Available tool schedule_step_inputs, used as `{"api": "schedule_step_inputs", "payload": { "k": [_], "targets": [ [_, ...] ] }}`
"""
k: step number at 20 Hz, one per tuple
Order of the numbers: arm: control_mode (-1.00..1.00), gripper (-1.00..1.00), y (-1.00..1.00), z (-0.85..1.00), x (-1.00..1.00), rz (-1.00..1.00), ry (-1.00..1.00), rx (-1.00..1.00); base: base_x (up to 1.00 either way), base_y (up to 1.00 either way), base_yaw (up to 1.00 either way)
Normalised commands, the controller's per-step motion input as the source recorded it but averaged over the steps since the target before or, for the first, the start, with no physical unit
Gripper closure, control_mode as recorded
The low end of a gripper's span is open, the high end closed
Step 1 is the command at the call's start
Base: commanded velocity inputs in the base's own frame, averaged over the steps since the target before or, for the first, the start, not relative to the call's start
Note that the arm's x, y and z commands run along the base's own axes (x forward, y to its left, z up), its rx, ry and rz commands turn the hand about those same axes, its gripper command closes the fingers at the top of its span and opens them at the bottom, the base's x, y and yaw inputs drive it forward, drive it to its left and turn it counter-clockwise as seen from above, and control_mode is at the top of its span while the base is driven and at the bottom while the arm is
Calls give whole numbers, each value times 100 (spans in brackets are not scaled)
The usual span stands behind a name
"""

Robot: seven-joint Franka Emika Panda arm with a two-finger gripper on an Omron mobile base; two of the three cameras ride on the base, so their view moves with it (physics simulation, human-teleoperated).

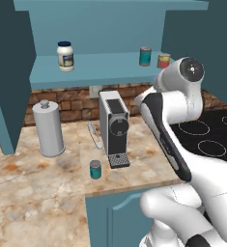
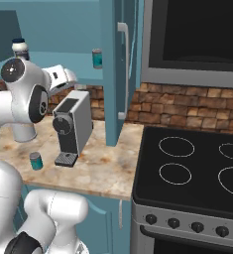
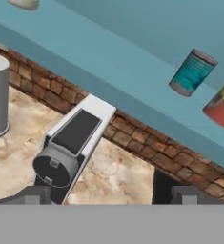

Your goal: Pick the cans from the counter and place them in their designated side in the cabinet.

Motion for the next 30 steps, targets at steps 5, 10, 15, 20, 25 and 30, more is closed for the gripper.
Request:
{"api": "schedule_step_inputs", "payload": {
  "k": [5,10,15,20,25,30],
  "targets": [
    [-100,-100,3,0,-79,-12,0,10,0,0,0],
    [-100,-100,-1,-14,-54,-20,8,20,0,0,0],
    [-100,-100,-2,-33,-44,-18,12,38,0,0,0],
    [-100,-100,2,-17,-39,-12,4,25,0,0,0],
    [-100,-100,28,-10,-25,-14,0,10,0,0,0],
    [-100,-100,31,0,-33,-11,6,11,0,0,0]
  ]
}}
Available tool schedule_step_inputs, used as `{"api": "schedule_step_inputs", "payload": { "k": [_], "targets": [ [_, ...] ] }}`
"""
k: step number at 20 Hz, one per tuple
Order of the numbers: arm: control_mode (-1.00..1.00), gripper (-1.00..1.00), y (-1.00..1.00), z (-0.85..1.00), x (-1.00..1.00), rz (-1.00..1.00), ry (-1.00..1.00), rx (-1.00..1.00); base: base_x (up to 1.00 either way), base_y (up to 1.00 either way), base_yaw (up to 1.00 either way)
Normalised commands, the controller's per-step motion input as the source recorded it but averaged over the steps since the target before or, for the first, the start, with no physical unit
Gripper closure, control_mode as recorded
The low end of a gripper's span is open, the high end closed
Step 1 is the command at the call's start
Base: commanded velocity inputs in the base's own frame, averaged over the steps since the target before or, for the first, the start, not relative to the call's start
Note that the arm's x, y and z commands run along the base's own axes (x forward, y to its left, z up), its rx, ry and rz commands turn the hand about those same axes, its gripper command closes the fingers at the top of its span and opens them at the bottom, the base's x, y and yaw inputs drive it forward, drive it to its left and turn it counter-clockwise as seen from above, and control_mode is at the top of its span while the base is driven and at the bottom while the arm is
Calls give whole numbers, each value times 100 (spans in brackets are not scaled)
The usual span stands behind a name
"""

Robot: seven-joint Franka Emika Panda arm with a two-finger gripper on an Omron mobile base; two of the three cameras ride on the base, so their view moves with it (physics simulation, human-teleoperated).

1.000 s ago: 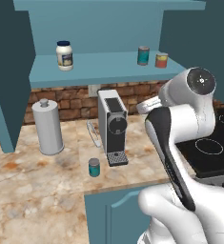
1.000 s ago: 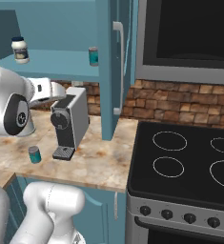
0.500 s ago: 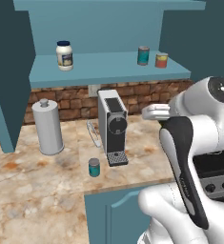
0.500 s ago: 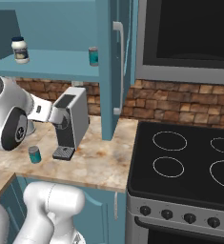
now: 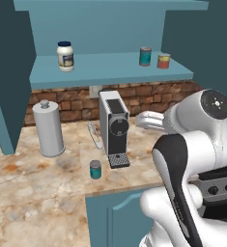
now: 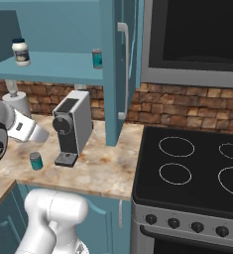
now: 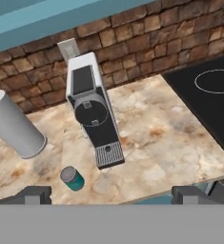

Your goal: Pick the cans from the counter and place them in their designated side in the cabinet.

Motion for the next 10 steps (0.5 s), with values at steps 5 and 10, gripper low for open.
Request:
{"api": "schedule_step_inputs", "payload": {
  "k": [5,10],
  "targets": [
    [-100,-100,26,-5,-28,-7,7,12,0,0,0],
    [-100,-100,16,-5,-11,-3,6,8,0,0,0]
  ]
}}
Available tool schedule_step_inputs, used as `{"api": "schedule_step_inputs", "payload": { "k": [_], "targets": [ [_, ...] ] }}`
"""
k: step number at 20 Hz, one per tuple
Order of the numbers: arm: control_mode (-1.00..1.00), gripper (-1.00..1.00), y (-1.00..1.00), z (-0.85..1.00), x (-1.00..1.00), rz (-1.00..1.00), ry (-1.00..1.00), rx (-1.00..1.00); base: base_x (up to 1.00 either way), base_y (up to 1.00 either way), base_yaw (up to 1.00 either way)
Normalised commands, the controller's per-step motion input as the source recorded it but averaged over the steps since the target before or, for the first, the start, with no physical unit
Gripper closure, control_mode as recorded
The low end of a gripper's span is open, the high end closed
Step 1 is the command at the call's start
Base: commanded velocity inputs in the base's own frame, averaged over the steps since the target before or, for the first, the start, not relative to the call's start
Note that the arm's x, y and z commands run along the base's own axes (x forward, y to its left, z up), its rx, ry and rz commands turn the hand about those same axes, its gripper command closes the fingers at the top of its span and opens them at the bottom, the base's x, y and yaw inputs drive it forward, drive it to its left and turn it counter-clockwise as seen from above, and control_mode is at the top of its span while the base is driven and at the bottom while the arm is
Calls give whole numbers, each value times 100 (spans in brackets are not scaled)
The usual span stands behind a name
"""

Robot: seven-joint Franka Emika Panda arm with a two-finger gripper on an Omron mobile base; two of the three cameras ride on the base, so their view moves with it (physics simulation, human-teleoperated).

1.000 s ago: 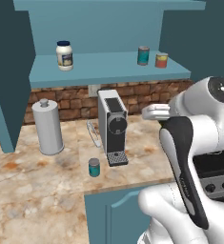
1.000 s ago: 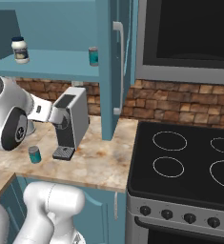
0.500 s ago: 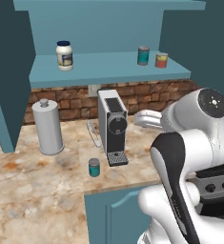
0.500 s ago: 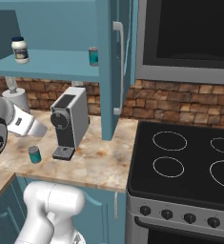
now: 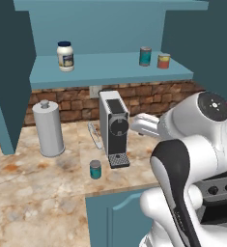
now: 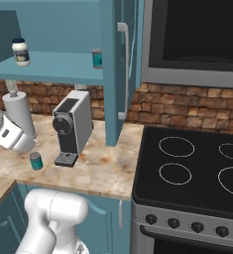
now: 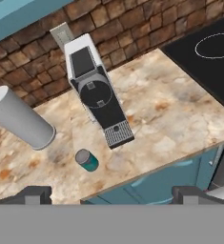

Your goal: Pick the cans from the counter and place them in their designated side in the cabinet.

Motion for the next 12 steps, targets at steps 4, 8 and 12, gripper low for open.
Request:
{"api": "schedule_step_inputs", "payload": {
  "k": [4,8,12],
  "targets": [
    [-100,-100,18,-2,0,2,2,4,0,0,0],
    [-100,-100,23,0,-3,6,1,1,0,0,0],
    [-100,-100,35,-3,-2,4,5,1,0,0,0]
  ]
}}
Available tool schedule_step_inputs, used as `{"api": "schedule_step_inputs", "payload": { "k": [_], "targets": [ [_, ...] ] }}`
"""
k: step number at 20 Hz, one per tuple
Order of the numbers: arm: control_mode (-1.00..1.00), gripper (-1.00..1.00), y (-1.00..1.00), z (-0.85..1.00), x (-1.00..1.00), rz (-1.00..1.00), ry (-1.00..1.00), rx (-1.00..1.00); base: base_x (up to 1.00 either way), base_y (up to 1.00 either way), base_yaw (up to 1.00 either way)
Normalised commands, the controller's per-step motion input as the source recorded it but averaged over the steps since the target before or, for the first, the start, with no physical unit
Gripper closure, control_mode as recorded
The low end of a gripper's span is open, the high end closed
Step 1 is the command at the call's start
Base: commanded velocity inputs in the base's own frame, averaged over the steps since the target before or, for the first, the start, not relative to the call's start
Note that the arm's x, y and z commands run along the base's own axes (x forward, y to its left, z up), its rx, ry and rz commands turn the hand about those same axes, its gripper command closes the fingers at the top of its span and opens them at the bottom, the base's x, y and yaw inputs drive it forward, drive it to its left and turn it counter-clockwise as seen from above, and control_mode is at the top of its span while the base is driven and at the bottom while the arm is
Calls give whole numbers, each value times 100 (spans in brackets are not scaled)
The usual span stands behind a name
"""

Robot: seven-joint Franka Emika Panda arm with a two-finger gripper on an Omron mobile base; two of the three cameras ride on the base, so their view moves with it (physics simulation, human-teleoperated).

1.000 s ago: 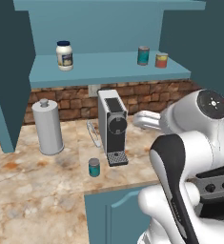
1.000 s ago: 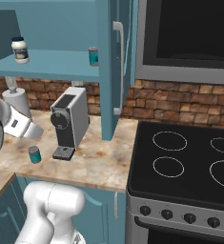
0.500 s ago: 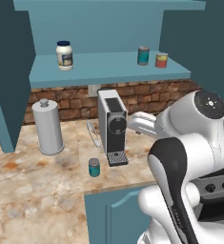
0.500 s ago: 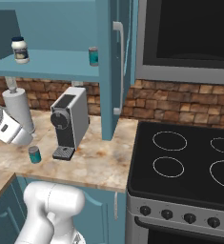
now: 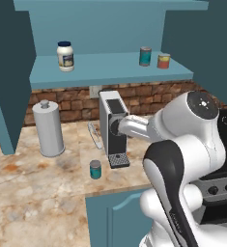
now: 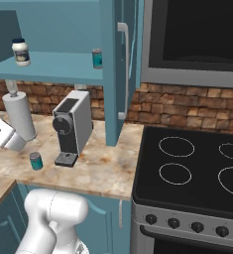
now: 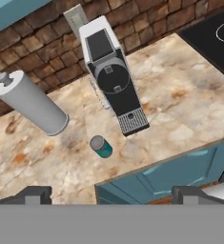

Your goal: Pick the cans from the counter and place them in their designated side in the cabinet.

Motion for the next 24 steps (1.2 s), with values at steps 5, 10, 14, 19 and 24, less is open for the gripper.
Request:
{"api": "schedule_step_inputs", "payload": {
  "k": [5,10,14,19,24],
  "targets": [
    [-100,-100,32,-14,0,4,5,1,0,0,0],
    [-100,-100,26,-17,0,4,0,1,0,0,0],
    [-100,-100,14,-20,1,4,0,0,0,0,0],
    [-100,-100,1,-14,8,4,0,0,0,0,0],
    [-100,-100,0,-4,13,6,0,0,0,0,0]
  ]
}}
